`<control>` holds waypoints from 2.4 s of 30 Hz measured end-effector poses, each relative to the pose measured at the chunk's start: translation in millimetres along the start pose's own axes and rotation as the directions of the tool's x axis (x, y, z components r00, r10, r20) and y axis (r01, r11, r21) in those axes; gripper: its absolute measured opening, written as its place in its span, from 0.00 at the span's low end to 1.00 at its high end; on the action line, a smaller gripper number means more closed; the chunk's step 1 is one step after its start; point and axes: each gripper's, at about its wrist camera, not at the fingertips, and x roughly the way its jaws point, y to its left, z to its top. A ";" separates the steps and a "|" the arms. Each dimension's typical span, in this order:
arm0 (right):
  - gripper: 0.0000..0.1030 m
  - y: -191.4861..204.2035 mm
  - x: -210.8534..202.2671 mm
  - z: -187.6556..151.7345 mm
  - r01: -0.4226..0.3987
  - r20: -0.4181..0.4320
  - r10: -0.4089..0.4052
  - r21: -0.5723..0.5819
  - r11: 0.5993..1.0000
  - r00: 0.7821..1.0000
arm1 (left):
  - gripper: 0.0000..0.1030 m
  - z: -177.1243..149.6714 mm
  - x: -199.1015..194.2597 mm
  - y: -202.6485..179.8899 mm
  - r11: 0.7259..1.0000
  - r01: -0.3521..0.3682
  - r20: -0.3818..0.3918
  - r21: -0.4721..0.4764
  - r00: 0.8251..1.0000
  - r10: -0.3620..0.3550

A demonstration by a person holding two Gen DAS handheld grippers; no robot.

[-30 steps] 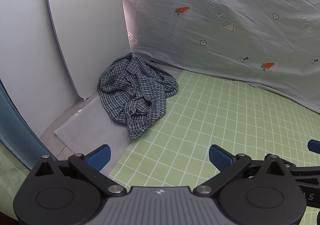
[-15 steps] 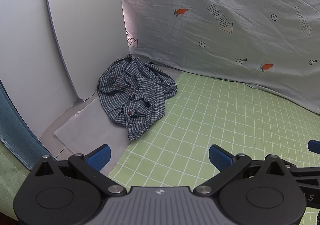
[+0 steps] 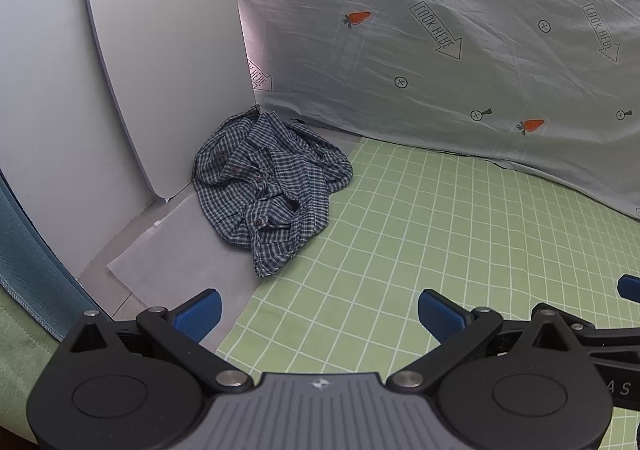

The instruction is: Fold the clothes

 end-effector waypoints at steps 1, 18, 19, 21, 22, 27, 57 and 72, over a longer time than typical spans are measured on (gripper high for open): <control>1.00 -0.3 1.0 0.2 0.001 -0.001 -0.001 0.002 1.000 1.000 | 1.00 0.0 0.6 -0.1 1.000 0.001 -0.002 0.002 1.000 -0.001; 1.00 8.4 54.2 30.0 0.058 -0.006 -0.058 -0.043 0.997 0.998 | 1.00 30.4 55.7 24.6 0.997 -0.041 -0.058 -0.058 0.998 0.037; 1.00 10.1 61.6 34.2 0.058 -0.009 -0.058 -0.045 0.997 0.998 | 1.00 33.5 62.5 28.6 0.997 -0.052 -0.064 -0.061 0.997 0.048; 1.00 14.9 78.6 43.5 0.050 -0.017 -0.051 -0.052 0.997 0.999 | 1.00 40.8 79.1 36.3 0.995 -0.081 -0.076 -0.054 0.994 0.077; 1.00 17.5 87.7 48.3 0.044 -0.021 -0.045 -0.057 0.997 0.999 | 1.00 44.9 88.7 40.5 0.994 -0.096 -0.083 -0.051 0.992 0.091; 0.93 33.3 145.9 74.5 -0.003 -0.054 -0.003 -0.099 0.995 0.999 | 1.00 68.2 145.7 58.9 0.987 -0.142 -0.151 -0.076 0.980 0.129; 0.04 103.1 371.5 133.3 -0.405 -0.188 0.394 -0.024 0.914 0.900 | 0.08 96.4 306.6 79.7 0.972 -0.111 -0.345 -0.209 0.938 0.033; 0.03 -108.6 64.1 66.9 0.019 0.089 -0.053 0.345 0.939 0.995 | 0.07 94.3 137.3 -112.0 0.902 0.427 -0.171 0.066 0.895 -0.411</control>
